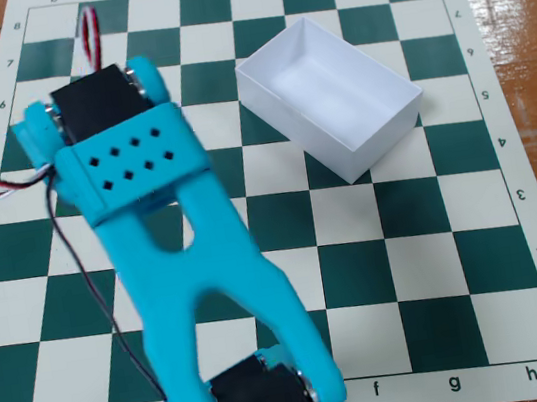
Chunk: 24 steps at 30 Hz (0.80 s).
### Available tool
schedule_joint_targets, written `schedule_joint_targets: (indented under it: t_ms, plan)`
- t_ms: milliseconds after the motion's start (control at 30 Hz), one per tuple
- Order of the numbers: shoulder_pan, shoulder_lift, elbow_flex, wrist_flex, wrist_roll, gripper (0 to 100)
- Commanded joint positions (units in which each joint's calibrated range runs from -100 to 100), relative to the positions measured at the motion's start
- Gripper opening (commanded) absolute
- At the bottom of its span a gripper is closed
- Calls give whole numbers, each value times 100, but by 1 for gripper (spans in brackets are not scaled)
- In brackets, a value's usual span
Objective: Grab the toy horse and put it in the box.
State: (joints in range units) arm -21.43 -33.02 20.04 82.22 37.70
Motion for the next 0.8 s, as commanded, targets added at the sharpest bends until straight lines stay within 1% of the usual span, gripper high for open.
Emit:
schedule_joint_targets:
  t_ms: [0, 100, 167, 300, 400, 467, 667, 700, 767]
  plan:
    - [993, -61, -315, -8, 398, 0]
    - [1936, 532, -333, -664, 745, 0]
    - [2429, 1258, -670, -1088, 872, 0]
    - [2979, 3063, -2427, -1163, 901, 0]
    - [3129, 4346, -3965, -1104, 867, 0]
    - [3136, 4930, -4612, -1063, 852, 0]
    - [2893, 5753, -5213, -1063, 667, 0]
    - [2865, 5913, -5322, -1063, 637, 1]
    - [2829, 6178, -5486, -1063, 569, 6]
